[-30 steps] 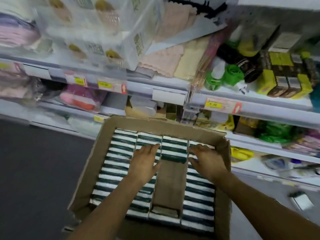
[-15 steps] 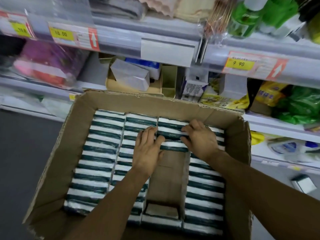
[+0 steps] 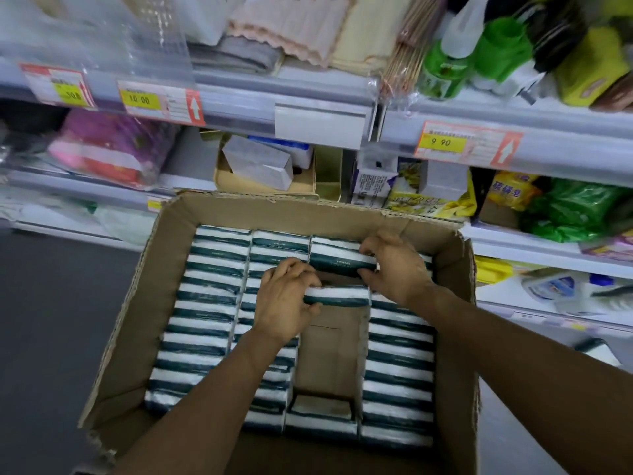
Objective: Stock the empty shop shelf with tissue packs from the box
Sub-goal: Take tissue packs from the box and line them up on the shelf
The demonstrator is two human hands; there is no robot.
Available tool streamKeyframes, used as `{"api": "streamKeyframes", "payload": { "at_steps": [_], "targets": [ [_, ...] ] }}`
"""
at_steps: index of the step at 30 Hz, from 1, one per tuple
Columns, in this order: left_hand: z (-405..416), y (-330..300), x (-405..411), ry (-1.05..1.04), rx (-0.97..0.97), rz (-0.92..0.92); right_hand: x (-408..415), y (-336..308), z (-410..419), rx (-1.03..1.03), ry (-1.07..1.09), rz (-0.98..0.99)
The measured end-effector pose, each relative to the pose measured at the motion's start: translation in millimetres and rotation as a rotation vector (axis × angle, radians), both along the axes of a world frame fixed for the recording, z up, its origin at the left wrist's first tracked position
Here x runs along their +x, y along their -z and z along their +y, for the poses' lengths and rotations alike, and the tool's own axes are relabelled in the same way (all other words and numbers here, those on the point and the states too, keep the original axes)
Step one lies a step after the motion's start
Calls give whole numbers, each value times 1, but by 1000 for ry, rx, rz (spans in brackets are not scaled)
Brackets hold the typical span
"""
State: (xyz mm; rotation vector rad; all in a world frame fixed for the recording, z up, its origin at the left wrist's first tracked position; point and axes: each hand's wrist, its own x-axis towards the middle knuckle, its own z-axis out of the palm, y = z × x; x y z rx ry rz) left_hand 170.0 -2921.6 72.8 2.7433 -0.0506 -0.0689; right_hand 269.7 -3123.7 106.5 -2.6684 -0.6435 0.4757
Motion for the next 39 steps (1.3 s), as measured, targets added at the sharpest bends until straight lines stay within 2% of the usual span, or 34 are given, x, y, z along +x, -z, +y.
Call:
{"api": "streamKeyframes", "payload": {
  "at_steps": [3, 5, 7, 10, 15, 32, 39],
  "targets": [
    [0, -41, -4, -182, -322, 124, -5, -34, -13, 199, 167, 138],
    [-1, -69, -4, -336, -544, 238, -11, -58, -25, 303, 223, 146],
    [-5, -96, -6, -456, -717, 246, -20, -83, -38, 373, 243, 105],
    [-19, -142, -12, -506, -833, 167, -32, -123, -64, 434, 255, 44],
    [-60, -221, -20, -415, -990, 59, -47, -194, -119, 501, 219, -98],
    [-338, -404, -16, -246, -1065, -180, -69, -406, -418, 564, 180, -444],
    [-431, -463, 15, -64, -981, -231, -52, -473, -515, 657, 259, -623]
  ]
}}
